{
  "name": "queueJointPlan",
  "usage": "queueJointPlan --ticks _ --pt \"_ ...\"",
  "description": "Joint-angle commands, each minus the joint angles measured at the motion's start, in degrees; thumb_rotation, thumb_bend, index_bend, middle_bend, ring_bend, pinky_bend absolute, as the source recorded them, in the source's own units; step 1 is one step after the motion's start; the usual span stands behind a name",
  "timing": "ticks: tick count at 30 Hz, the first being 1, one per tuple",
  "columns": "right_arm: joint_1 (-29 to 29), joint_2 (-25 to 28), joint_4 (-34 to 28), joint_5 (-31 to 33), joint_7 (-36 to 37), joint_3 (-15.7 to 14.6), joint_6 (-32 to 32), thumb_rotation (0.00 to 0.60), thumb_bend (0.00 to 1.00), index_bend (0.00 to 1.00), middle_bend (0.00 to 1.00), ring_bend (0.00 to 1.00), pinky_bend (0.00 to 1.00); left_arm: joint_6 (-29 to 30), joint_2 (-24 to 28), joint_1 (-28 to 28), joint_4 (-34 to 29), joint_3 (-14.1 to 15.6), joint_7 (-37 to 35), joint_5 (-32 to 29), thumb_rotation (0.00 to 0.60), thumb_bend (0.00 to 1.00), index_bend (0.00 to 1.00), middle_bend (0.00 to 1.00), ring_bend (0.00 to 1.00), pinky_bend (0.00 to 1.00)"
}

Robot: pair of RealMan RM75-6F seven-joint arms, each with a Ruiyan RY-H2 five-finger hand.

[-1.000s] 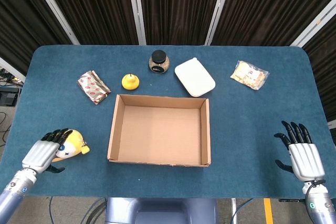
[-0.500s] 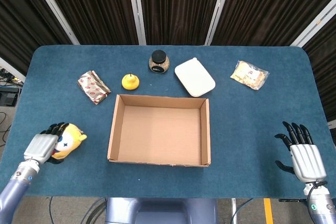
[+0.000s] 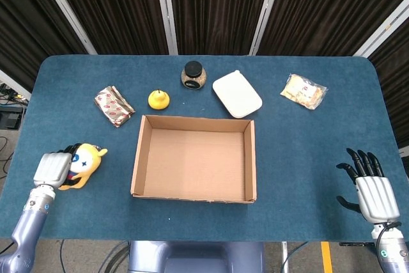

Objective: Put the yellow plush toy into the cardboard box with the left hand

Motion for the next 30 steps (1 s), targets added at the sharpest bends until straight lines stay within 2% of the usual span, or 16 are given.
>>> queueJointPlan --ticks 1,8,10,14,16,21,30 --pt "-0.02 -0.02 0.05 -0.03 -0.11 0.02 0.1 0.6 0.0 0.3 0.05 0.0 0.0 3.01 -0.94 0.69 -0.48 -0.91 -2.12 3.17 0.6 0.77 0.62 0.44 0.54 0.75" --pt "-0.6 -0.46 -0.01 2.52 -0.59 2.0 2.0 0.6 0.0 0.3 0.06 0.0 0.0 7.87 1.67 -0.22 -7.15 -3.75 -5.04 10.64 0.6 0.78 0.63 0.45 0.54 0.75" --pt "-1.3 -0.9 -0.13 5.36 0.34 4.04 3.82 0.6 0.0 0.3 0.06 0.0 0.0 8.79 2.72 -1.36 -10.75 -4.79 -4.8 13.81 0.6 0.79 0.63 0.45 0.54 0.75" --pt "-2.19 -1.9 0.5 9.65 1.81 6.65 5.58 0.6 0.0 0.3 0.07 0.0 0.0 7.92 2.31 -3.89 -14.54 -6.6 -3.53 15.32 0.6 0.78 0.63 0.45 0.54 0.75" --pt "-2.56 -2.38 0.81 11.54 2.85 7.85 6.24 0.6 0.0 0.3 0.07 0.0 0.0 6.83 1.07 -5.56 -15.4 -7.57 -2.42 15.0 0.6 0.78 0.63 0.45 0.54 0.75" --pt "-3.18 -4.47 1.72 14.84 5.44 11.05 8.78 0.6 0.0 0.3 0.08 0.0 0.0 4.42 -6.72 -10.86 -15.02 -9.58 2.4 12.14 0.6 0.78 0.63 0.45 0.54 0.75" --pt "-3.21 -5.71 2.65 14.87 5.25 11.71 9.53 0.6 0.0 0.3 0.08 0.0 0.0 1.15 -18.36 -14.98 -9.11 -5.69 5.99 11.48 0.6 0.78 0.63 0.45 0.54 0.75"
